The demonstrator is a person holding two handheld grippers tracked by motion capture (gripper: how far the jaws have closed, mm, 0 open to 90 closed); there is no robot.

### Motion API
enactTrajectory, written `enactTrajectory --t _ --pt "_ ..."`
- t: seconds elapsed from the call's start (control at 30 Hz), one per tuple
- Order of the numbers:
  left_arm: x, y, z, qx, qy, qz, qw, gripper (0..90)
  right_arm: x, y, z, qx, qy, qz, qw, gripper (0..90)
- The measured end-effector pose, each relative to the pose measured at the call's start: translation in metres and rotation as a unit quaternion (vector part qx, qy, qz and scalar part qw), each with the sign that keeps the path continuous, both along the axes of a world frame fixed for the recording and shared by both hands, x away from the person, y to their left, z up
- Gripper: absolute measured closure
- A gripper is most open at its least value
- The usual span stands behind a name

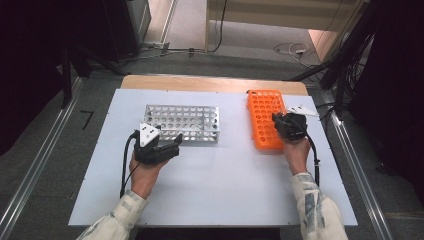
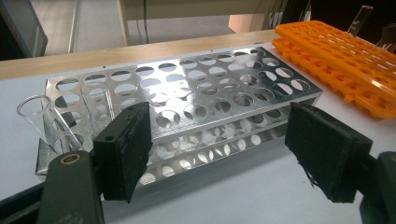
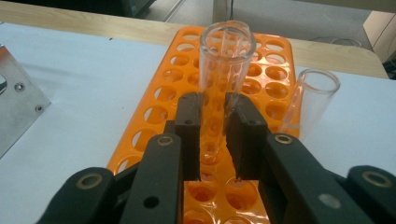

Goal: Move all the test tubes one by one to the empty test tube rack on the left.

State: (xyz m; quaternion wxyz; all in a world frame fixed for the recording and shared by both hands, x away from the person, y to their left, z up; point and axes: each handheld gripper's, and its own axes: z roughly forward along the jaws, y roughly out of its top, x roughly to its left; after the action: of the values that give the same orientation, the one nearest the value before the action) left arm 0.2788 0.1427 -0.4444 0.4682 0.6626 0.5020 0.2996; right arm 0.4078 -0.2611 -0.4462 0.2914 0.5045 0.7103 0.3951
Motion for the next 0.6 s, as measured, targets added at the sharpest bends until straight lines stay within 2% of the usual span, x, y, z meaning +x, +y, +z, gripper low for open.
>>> enactTrajectory --t 0.37,0.6 --pt "-0.001 -0.002 -0.001 0.006 0.001 -0.003 1.0 22.4 -0.014 0.002 0.021 0.008 -0.017 0.009 0.9998 73.4" --pt "-0.002 -0.003 -0.001 0.007 0.001 -0.004 1.0 22.3 -0.026 0.004 0.031 0.015 -0.01 0.033 0.9993 73.4"
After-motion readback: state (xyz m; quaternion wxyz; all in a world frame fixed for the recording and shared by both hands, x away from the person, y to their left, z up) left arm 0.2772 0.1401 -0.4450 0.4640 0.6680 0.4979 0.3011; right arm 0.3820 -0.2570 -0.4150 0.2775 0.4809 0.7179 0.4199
